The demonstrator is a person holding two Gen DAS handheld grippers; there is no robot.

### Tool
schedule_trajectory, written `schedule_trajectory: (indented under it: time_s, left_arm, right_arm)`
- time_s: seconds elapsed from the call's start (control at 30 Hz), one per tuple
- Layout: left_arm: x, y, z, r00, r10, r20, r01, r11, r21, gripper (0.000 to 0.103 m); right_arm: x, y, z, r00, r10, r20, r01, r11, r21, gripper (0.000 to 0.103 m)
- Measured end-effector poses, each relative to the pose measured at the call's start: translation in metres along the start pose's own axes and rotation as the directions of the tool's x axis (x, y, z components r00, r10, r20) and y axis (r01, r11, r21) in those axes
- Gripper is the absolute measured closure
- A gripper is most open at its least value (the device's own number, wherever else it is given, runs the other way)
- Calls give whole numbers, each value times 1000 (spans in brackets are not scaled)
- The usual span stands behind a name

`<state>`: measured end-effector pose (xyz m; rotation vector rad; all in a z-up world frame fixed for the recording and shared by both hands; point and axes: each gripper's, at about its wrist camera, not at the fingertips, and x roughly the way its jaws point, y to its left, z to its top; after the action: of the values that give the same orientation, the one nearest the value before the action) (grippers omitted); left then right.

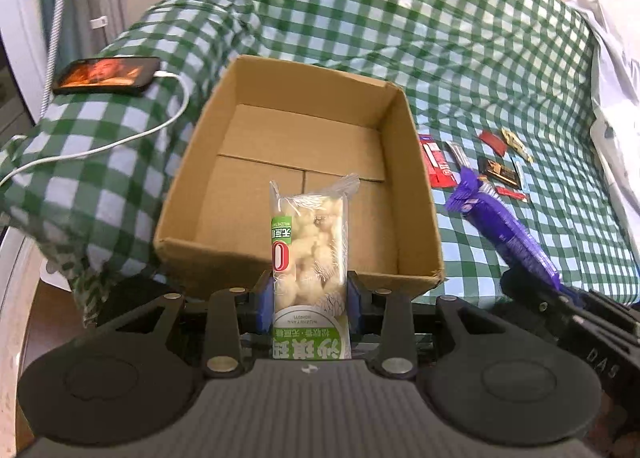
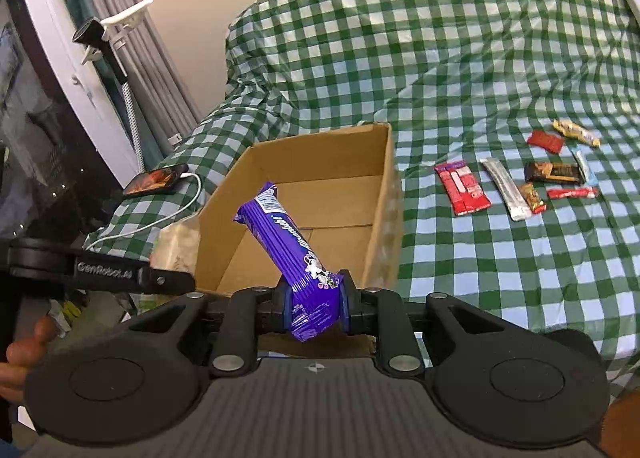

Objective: Organize snacks
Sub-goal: 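Carry the puff bag and purple bar over the box with both tools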

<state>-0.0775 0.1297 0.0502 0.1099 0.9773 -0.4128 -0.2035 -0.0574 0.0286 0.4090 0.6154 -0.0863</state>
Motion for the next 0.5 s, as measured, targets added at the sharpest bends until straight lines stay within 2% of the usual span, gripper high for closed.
schedule_trajectory:
  time_s: [0.2,0.5]
  left_arm:
    - [-12,20,-10,1000,-19,19,19,1000,-24,63]
    - [-17,27,-10,999,-28,41,29,999,-42,63]
  right_arm:
    - [-7,21,0,1000,-1,-1,1,1000,8,80]
    - [-10,31,1,1000,-15,-4,15,1000,22,80]
